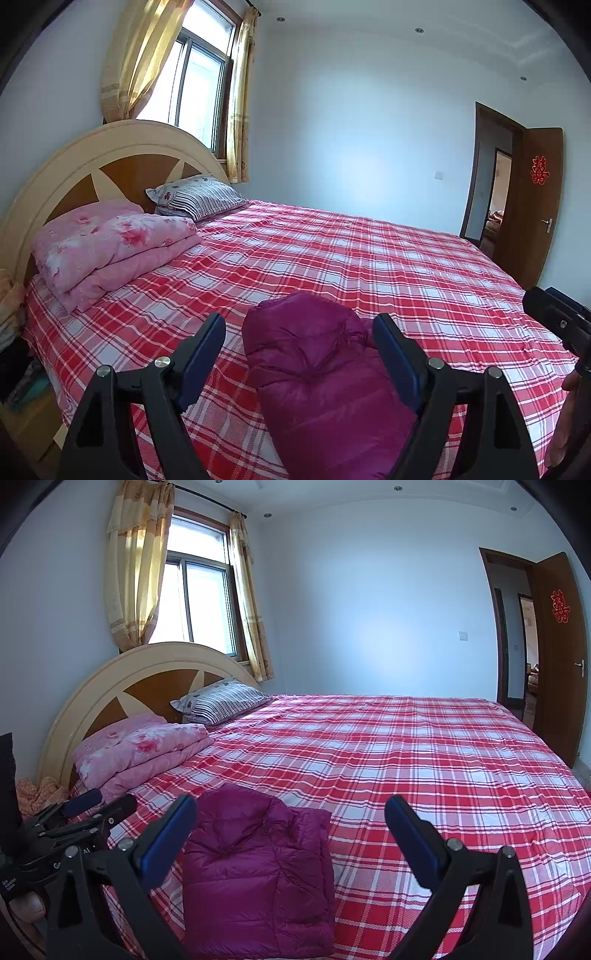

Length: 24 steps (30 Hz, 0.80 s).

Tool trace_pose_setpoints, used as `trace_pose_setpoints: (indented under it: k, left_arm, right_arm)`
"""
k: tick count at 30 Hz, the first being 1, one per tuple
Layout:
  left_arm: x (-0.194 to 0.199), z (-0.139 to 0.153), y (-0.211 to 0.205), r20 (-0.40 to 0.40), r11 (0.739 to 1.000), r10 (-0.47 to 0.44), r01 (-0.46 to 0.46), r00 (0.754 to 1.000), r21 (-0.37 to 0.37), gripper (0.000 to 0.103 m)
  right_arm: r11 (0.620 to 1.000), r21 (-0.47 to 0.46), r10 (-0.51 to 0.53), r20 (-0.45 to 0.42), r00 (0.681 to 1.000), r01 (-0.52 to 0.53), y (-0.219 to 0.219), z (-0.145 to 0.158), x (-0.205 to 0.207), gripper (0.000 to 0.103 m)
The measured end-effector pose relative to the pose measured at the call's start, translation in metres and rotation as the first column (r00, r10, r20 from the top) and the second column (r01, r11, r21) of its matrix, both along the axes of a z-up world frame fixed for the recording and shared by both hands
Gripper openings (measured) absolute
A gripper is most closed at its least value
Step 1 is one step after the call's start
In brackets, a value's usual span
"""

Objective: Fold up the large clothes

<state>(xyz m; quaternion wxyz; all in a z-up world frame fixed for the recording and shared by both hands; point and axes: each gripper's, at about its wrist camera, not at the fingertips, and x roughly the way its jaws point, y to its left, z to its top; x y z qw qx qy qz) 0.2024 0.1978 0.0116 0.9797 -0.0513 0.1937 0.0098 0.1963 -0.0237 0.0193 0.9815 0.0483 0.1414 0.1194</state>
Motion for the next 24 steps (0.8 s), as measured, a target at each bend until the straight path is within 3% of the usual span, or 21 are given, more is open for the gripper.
trace_pose_setpoints:
  k: [7,20,24]
  left_arm:
    - [0.000,0.000,-0.002,-0.009,1.000,-0.009,0.009,1.000,0.007,0.082]
    - [-0.010,0.010,0.001,0.053,0.999,0.033,-0.033,0.998,0.012,0.083]
    - [-0.010,0.010,0.002,0.061,0.998,0.051,-0.052,0.997,0.019,0.094]
  right_arm:
    - [1.000,0.005,-0.003,0.004,1.000,0.003,-0.001,0.001,-0.001,0.103]
    - [1.000,0.029,0.005,0.030,1.000,-0.006,-0.007,0.003,-0.005,0.103]
    - [0.999,0.033,0.008,0.031,0.999,-0.009,-0.008,0.002,-0.005,0.103]
